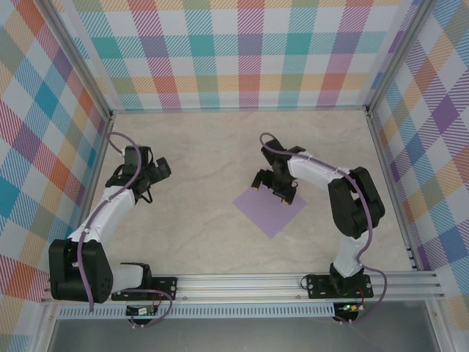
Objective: Fold a paper plane with a square sheet of paper (pick it up from the middle)
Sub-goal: Move the square sheet of paper to the center of the table.
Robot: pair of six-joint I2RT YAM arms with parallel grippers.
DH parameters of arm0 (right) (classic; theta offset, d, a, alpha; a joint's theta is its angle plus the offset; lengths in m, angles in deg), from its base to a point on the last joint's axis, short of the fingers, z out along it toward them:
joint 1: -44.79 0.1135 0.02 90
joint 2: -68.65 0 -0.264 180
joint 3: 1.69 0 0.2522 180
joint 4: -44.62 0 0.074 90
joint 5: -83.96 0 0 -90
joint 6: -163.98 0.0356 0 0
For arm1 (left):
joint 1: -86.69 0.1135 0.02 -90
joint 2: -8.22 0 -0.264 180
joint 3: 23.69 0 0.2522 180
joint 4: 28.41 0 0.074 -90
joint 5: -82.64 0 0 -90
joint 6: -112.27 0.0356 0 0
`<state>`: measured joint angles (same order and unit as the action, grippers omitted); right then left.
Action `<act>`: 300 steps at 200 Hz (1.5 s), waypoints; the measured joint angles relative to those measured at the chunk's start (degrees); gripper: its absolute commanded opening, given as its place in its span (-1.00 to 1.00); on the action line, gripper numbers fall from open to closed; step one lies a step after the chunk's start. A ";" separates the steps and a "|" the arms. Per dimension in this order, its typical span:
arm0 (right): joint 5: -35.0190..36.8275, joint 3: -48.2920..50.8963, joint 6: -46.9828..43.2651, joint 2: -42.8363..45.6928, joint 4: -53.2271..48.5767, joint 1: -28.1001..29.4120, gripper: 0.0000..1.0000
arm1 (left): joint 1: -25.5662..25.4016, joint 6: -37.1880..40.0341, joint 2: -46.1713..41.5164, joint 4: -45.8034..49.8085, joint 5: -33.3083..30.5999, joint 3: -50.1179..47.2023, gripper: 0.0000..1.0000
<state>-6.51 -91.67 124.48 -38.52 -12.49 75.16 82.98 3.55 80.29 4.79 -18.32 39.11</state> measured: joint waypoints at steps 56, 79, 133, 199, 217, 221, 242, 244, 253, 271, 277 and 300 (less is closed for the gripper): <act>-0.17 -14.91 -1.99 -12.11 0.46 0.04 0.92 | 0.00 -1.29 0.28 1.68 1.60 1.42 1.00; -0.74 -17.66 -3.17 -16.02 0.00 0.79 0.91 | 0.00 -1.97 0.92 1.68 4.11 1.86 1.00; -2.14 -18.86 -8.24 -16.92 -0.85 5.44 0.88 | 0.00 -4.15 2.56 2.99 9.68 1.86 1.00; -3.58 -7.10 -17.77 -9.25 1.29 17.00 0.92 | 0.00 -4.48 4.92 3.19 12.48 2.60 1.00; -1.97 -6.54 -17.11 -7.58 -2.78 17.94 1.00 | 0.00 -4.66 5.25 3.19 13.18 2.60 1.00; -0.81 -6.54 -16.24 -6.99 -3.80 17.84 0.99 | 0.00 -4.76 5.35 3.21 13.40 2.62 1.00; 3.13 -5.75 -11.02 -2.86 -8.81 15.85 1.00 | 0.00 -5.38 6.34 4.09 14.56 3.13 1.00; 3.37 -5.44 -10.47 -2.29 -9.20 15.56 0.99 | 0.00 -5.42 6.43 4.13 14.60 3.21 1.00; 4.57 -3.80 -8.04 0.28 -10.27 14.47 0.99 | 0.00 -5.68 7.04 4.46 15.08 3.50 1.00; 5.90 -0.17 -3.80 4.37 -12.46 12.55 1.00 | 0.00 -5.99 7.74 4.66 15.82 3.56 1.00; 5.97 0.59 -2.71 4.83 -12.98 12.31 1.00 | 0.00 -6.03 7.98 4.70 16.00 3.61 1.00; 5.35 2.78 0.81 4.37 -13.51 12.48 1.00 | 0.00 -6.16 8.83 5.16 16.37 3.87 1.00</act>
<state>-1.15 -88.90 125.29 -34.15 -26.00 87.64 82.98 -2.61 89.12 9.95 -1.95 42.98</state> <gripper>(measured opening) 0.998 0.998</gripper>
